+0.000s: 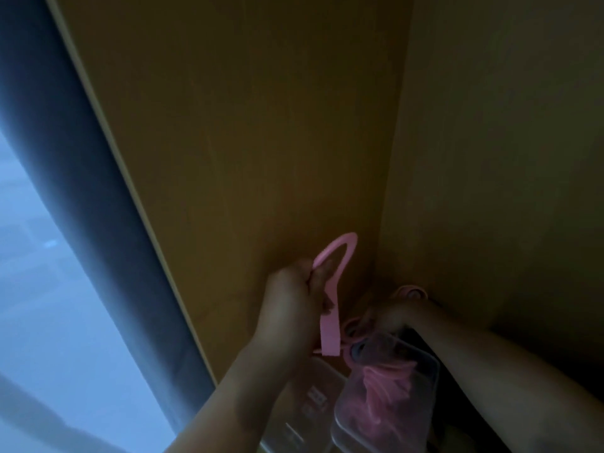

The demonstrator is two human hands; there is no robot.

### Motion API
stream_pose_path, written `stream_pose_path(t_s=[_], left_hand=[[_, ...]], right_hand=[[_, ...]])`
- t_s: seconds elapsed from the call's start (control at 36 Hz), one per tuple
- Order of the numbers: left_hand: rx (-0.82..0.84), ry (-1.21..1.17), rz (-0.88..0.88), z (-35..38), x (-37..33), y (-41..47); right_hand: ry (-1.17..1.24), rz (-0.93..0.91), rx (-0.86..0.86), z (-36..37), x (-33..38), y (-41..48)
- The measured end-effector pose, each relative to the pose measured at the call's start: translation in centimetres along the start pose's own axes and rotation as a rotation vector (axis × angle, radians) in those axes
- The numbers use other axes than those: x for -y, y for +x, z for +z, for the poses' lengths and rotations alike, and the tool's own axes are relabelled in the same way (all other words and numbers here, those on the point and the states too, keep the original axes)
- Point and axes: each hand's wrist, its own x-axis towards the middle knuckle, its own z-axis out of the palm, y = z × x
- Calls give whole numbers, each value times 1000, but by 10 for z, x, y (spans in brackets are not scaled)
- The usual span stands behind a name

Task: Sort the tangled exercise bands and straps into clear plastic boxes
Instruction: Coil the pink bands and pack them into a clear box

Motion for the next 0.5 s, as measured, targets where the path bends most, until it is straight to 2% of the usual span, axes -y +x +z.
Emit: stream_pose_path(t_s=[0.03, 0.06, 0.17, 0.22, 0.31, 0.36, 0.44, 0.5], left_hand=[[4, -18, 8, 0, 1, 1], [0, -18, 18, 2, 2, 2], [18, -34, 0, 4, 4, 8], [21, -35, -11, 4, 4, 9], [3, -41, 3, 4, 3, 11], [5, -65, -6, 6, 2, 13], [30, -156, -50, 12, 0, 20], [41, -245, -80, 16, -4, 26]], right_hand=[[33, -2, 55, 2, -7, 12], [136, 44, 39, 5, -16, 24], [168, -23, 82, 0, -1, 3], [165, -11, 37, -3, 8, -7], [252, -99, 14, -3, 5, -3], [350, -90, -80, -9, 2, -5], [432, -148, -426, -28, 3, -20], [574, -171, -605, -44, 3, -30]])
